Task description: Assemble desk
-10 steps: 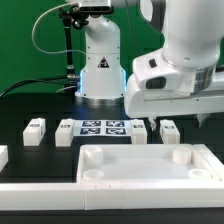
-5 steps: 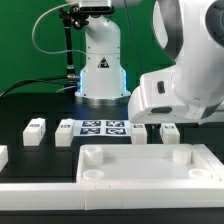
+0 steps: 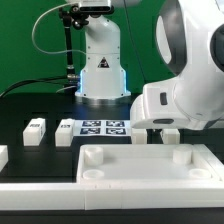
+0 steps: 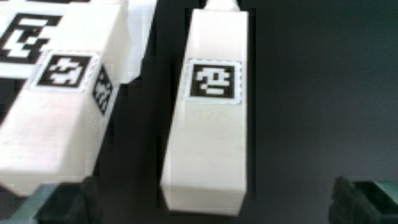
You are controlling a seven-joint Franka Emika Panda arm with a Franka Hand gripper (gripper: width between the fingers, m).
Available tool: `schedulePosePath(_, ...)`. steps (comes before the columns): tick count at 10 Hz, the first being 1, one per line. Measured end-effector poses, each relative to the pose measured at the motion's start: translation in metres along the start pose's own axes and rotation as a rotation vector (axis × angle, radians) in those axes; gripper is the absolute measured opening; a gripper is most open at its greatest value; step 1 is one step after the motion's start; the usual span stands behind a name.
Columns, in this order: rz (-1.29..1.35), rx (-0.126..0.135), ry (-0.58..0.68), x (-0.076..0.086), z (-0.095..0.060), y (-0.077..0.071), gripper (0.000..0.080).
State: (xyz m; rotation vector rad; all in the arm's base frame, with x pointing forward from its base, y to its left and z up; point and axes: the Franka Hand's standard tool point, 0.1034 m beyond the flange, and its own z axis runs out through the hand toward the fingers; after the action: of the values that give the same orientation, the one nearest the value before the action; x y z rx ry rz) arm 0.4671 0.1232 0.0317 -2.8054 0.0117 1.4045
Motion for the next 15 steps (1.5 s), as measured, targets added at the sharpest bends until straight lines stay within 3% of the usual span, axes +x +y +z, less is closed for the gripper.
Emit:
schedulePosePath(3,-0.001,-0.013,-0.036,0.001,0.026,-0.003,0.0649)
schedulePosePath(5,-0.002,-0.013,-0.034,0.001,0.025,-0.004,0.0649)
schedulePosePath(7,-0.003,-0.013,-0.033,0.002,0.025,-0.004,0.0391)
schedulePosePath(8,-0.003,-0.013,-0.033,0.002,0.025,-0.004,0.0391)
schedulePosePath(9,-0.003,-0.013,-0.033,0.002,0.025,-0.004,0.0285)
schedulePosePath(15,-0.015,-0.013,-0.039,-0.001,0.022,-0.003,0.0285)
